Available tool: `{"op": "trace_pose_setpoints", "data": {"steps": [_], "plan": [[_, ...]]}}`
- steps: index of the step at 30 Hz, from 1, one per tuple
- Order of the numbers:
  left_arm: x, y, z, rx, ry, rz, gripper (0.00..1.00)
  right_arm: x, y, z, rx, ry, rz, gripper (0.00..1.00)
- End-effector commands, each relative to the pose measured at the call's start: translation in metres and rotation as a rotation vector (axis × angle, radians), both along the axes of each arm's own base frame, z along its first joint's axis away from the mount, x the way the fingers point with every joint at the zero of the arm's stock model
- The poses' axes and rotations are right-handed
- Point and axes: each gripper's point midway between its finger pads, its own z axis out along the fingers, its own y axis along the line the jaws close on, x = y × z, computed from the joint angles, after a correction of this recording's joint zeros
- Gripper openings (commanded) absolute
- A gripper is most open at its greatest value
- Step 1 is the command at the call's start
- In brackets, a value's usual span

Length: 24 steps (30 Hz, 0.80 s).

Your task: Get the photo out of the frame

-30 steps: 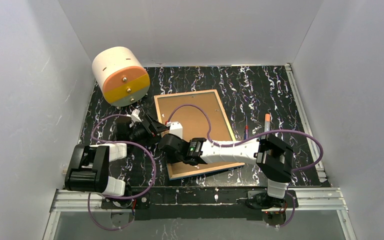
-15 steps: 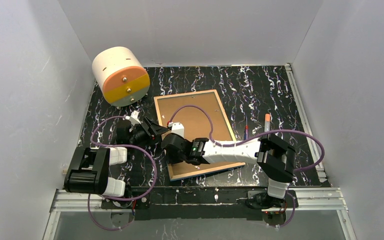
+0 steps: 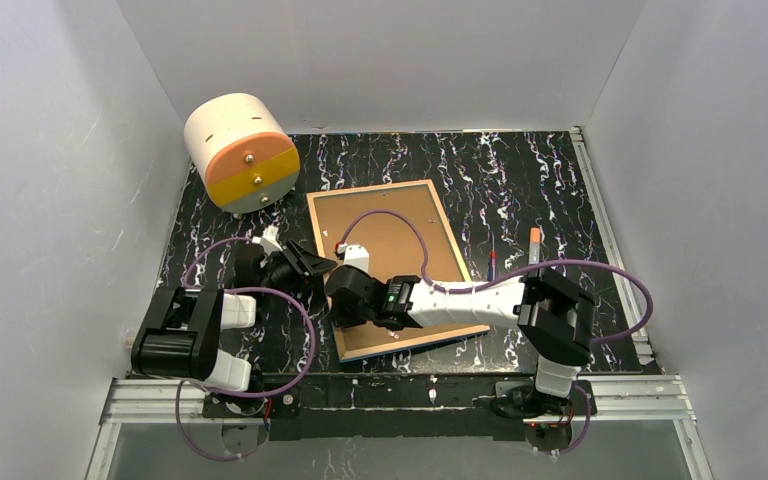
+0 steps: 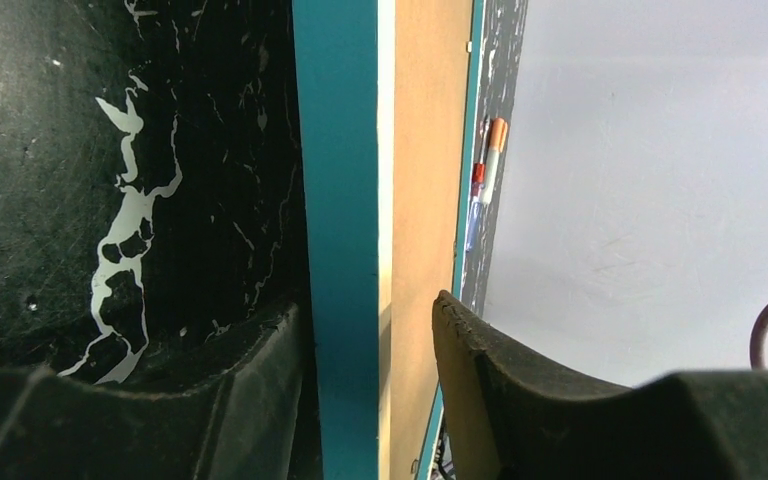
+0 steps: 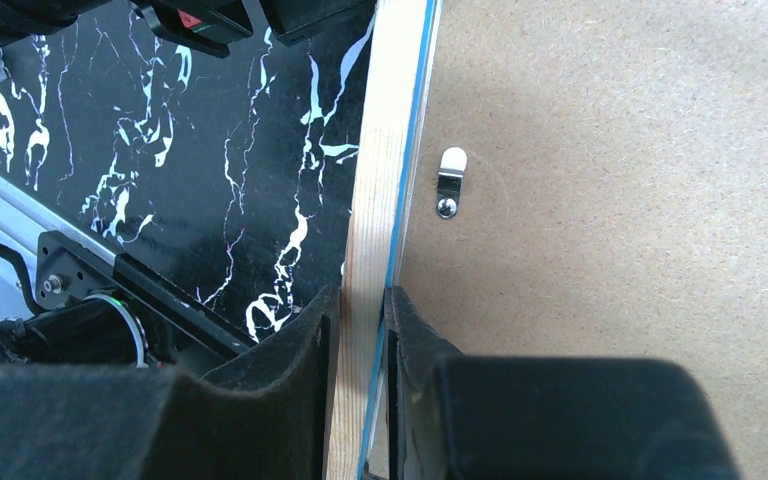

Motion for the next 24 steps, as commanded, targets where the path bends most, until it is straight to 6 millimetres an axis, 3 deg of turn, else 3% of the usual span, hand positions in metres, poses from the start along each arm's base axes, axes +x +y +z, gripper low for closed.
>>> {"op": "trace_pose_setpoints", "data": {"steps": [1, 13, 24], "plan": [[0.001, -0.002, 0.004, -0.009, -0.023, -0.007, 0.45, 0.002, 0.024, 0.057, 0.2, -0.041, 0.017, 0.01], [0.001, -0.005, 0.01, -0.042, -0.058, -0.021, 0.32, 0.003, 0.025, 0.062, 0.219, -0.042, 0.03, 0.01], [0.002, -0.007, 0.017, -0.063, -0.085, -0.027, 0.27, 0.003, 0.025, 0.061, 0.223, -0.039, 0.033, 0.01]]}}
